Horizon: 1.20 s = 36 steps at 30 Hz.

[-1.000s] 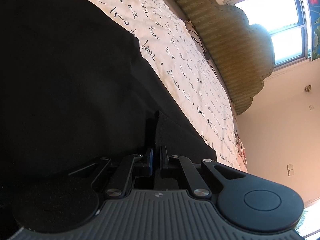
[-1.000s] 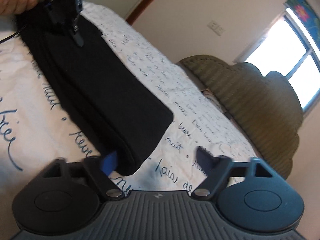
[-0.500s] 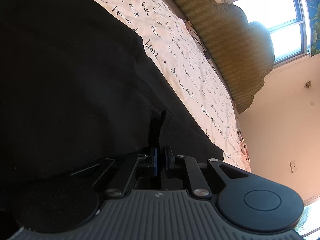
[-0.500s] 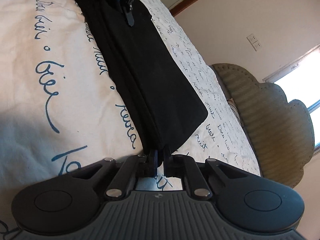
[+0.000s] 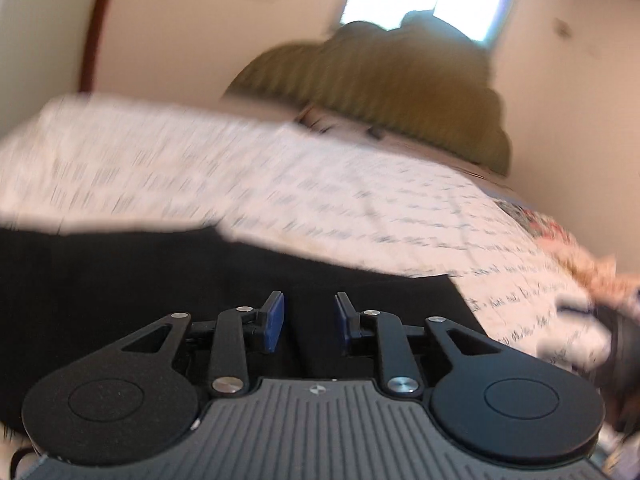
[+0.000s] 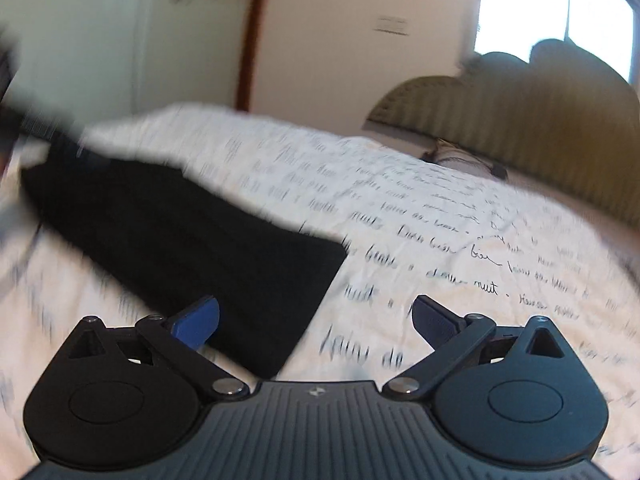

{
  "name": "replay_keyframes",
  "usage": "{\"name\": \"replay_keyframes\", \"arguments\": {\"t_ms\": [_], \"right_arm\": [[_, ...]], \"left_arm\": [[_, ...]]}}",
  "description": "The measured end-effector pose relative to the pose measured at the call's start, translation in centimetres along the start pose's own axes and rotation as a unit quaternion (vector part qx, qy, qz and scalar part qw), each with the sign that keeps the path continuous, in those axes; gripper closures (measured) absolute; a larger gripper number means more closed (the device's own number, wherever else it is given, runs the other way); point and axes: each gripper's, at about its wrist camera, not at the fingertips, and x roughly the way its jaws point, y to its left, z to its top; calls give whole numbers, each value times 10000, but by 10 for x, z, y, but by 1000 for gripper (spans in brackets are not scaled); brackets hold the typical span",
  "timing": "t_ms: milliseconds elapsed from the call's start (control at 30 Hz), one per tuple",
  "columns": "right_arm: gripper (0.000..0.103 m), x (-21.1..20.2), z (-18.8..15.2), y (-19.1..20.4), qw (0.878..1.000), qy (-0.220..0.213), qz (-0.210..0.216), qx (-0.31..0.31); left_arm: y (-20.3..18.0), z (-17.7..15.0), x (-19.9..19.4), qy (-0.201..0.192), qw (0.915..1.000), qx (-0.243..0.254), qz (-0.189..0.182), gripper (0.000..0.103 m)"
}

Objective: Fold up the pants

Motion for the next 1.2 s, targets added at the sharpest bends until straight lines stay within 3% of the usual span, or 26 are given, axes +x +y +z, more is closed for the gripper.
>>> {"name": "replay_keyframes", "arguments": {"t_ms": [100,200,267,333,367,467,567,667,767,833,867,900,967,1033,1133,1200], "right_arm": [[0,30,31,-25,9925,-196,411,1136],[0,81,52,-38,9670,110,1079,2306],[0,114,60,-37,9488,445,1432,2781],[0,140,64,-28,9400,812,1593,2905],[0,150,63,-25,9405,960,1541,2873],[0,174,45,-23,9438,1498,1093,2737],[0,167,24,-33,9408,1053,1385,2910],[0,168,28,-31,9447,1121,1360,2767],[0,160,34,-31,9417,1086,1285,2913],[0,137,36,-27,9398,870,1311,3035],[0,124,37,-21,9450,748,1389,2867],[0,111,39,-12,9538,627,1430,2566],[0,89,42,10,9743,421,1286,1802],[0,76,45,35,9895,218,1030,989],[0,86,52,71,9939,190,1082,74],[0,107,61,93,9918,363,1215,-130]], "left_arm": [[-42,-7,23,-28,9981,606,-100,65],[-69,-11,61,118,9946,1028,-6,62],[-67,-11,89,380,9944,974,130,62],[-56,-16,113,807,9939,721,221,62],[-47,-19,122,1017,9928,563,280,62],[-31,-27,120,912,9953,313,44,60],[-22,-31,118,822,9965,133,-61,60],[-33,-34,115,682,9966,452,67,60],[-31,-32,98,522,9980,337,98,61],[-20,-32,71,382,9981,299,378,55],[-10,-36,54,286,9971,344,608,51],[2,-41,37,235,9948,353,926,41],[37,-51,-4,63,9862,84,1655,38],[79,-59,-44,-36,9719,-465,2306,36],[129,-66,-95,-199,9465,-1363,2917,34],[145,-68,-110,-302,9306,-1750,3202,33]]}}
